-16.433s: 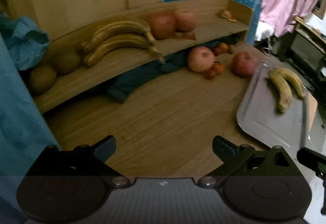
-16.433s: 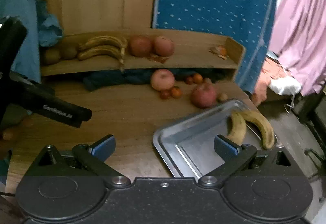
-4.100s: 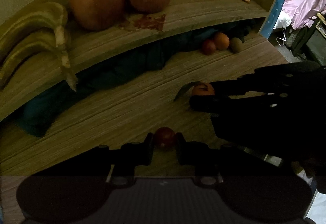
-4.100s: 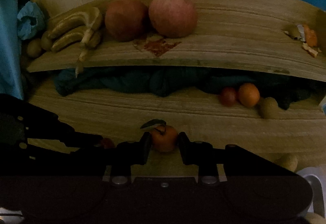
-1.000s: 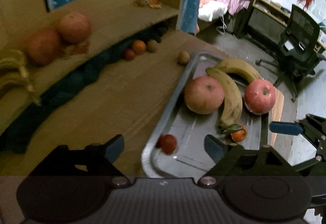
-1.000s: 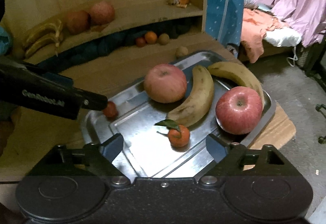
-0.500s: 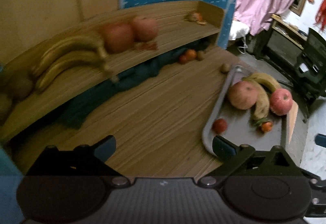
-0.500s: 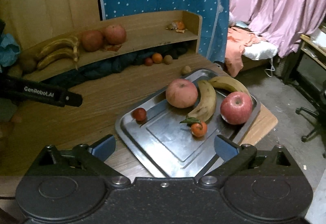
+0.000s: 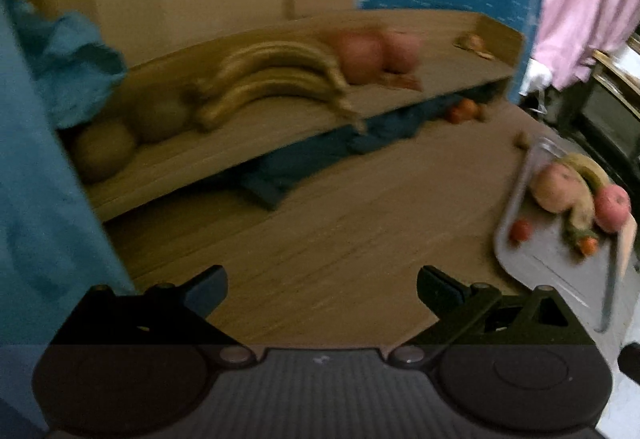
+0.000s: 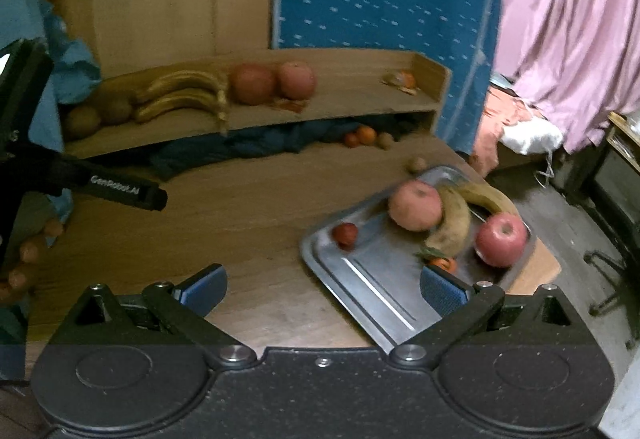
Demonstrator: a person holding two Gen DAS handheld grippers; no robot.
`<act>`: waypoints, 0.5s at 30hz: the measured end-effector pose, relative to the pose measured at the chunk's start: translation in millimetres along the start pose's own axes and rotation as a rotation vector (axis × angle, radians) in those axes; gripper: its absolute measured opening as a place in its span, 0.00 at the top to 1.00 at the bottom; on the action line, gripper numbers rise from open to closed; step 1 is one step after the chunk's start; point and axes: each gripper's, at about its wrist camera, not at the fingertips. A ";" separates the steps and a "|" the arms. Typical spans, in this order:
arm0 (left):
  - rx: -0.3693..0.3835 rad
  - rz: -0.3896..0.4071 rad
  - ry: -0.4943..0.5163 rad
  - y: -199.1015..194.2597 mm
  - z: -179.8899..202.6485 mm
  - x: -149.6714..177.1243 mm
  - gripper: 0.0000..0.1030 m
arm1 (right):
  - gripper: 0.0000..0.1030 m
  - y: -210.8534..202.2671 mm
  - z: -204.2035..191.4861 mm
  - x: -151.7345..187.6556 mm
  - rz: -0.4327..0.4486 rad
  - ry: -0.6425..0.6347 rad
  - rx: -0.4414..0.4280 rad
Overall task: Organize fruits
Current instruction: 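Withdraw both open grippers from the tray toward the remaining small fruits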
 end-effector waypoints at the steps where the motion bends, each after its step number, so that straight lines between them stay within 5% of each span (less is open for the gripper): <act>1: -0.011 0.003 -0.012 -1.1 -4.8 0.0 0.00 | 0.01 0.9 -3.3 -2.4 0.004 -0.011 -0.008; 15: -0.076 0.011 -0.049 -5.6 -13.4 -11.0 0.00 | 0.01 10.9 -9.0 -45.4 0.072 -0.083 -0.065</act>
Point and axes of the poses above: each gripper's, at about its wrist camera, not at the fingertips, and y roughly the way its jaws point, z to its right, x to its underside, and after that the axes turned 8 degrees about -x, right-handed
